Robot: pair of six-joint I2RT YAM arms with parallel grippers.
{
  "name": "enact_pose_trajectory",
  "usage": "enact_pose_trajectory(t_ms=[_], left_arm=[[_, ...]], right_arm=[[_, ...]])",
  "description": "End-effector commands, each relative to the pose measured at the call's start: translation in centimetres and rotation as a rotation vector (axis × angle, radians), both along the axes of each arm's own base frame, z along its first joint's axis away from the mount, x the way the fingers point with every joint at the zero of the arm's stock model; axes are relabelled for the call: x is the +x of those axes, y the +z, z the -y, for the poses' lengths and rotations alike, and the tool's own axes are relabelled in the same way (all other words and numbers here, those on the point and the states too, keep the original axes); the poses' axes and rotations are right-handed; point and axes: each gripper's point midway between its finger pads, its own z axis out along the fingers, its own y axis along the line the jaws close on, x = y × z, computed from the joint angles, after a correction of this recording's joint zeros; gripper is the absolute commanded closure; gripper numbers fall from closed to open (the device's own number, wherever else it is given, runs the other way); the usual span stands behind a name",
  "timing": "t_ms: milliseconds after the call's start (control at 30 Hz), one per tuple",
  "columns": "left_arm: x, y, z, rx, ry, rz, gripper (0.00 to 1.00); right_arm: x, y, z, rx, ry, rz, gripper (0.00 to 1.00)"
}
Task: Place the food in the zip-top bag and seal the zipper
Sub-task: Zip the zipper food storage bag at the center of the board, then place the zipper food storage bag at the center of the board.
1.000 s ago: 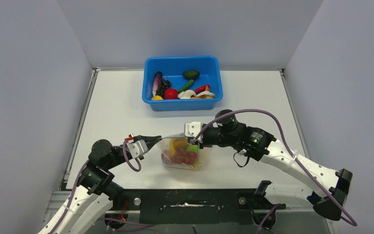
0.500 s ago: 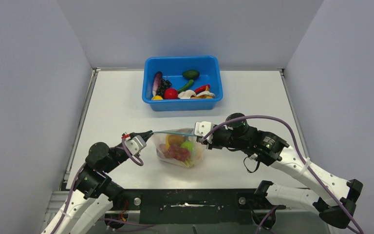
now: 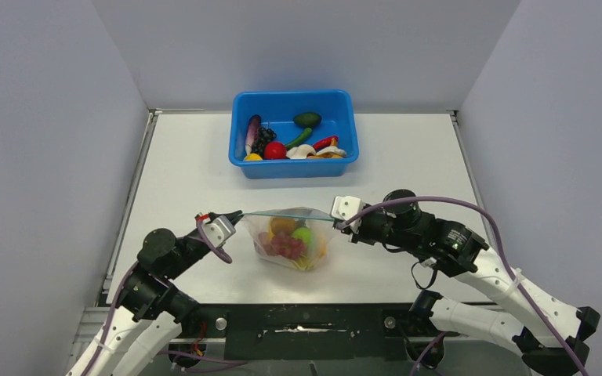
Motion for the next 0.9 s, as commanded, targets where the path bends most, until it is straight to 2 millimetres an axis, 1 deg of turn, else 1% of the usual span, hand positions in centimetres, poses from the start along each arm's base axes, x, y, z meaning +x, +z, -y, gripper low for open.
enact_pose_trajectory(t_ms=[0,133,200,267,333,367,433,467,533,633,667,700,767,867], left_arm=[[1.4,3.3,-2.7,-0.028,0.163,0.067,1.00],[1.0,3.3,-2.6,-0.036,0.152,0.043,1.00],[0.1,3.7,-2.2,-0.046,0.109,0.024,1.00],[-1.1,3.3,-1.6,-0.037,0.055,-0.024,1.00],[-2.3,4.5,-1.2,-0.044,-0.002,-0.043,1.00],[-2.8,4.3,-0.9,-0.036,-0.028,-0.066,1.00],[-3.2,3.4,-0.1,-0.016,-0.076,-0.121,1.00],[-3.2,2.9,0.2,-0.016,-0.086,-0.152,1.00],[-2.3,1.8,0.7,-0.046,-0.066,-0.209,1.00],[-0.3,-0.1,1.1,-0.113,0.015,-0.306,1.00],[0.2,-1.3,1.3,-0.117,0.037,-0.345,1.00],[0.7,-2.0,1.4,-0.119,0.054,-0.372,1.00],[1.4,-3.0,1.7,-0.115,0.073,-0.417,1.00],[3.3,-3.8,1.5,-0.122,0.155,-0.449,1.00]], right_arm=[[0.7,-0.8,3.7,-0.073,-0.154,-0.004,1.00],[-0.1,-0.6,3.2,-0.046,-0.130,-0.048,1.00],[-1.2,-0.2,2.6,-0.008,-0.087,-0.083,1.00],[-2.3,0.5,1.9,0.038,-0.028,-0.110,1.00],[-3.4,1.4,1.2,0.096,0.026,-0.126,1.00],[-3.7,1.9,0.8,0.130,0.042,-0.128,1.00],[-3.5,2.6,0.2,0.183,0.032,-0.128,1.00],[-3.0,2.4,0.1,0.192,0.009,-0.127,1.00],[-1.8,1.5,-0.3,0.184,-0.041,-0.132,1.00],[0.4,-0.7,-0.6,0.120,-0.127,-0.166,1.00],[1.2,-1.6,-0.8,0.096,-0.154,-0.185,1.00],[2.0,-2.0,-0.9,0.089,-0.177,-0.197,1.00],[3.8,-2.4,-1.1,0.104,-0.217,-0.216,1.00],[7.0,-2.6,-0.7,0.163,-0.279,-0.231,0.98]])
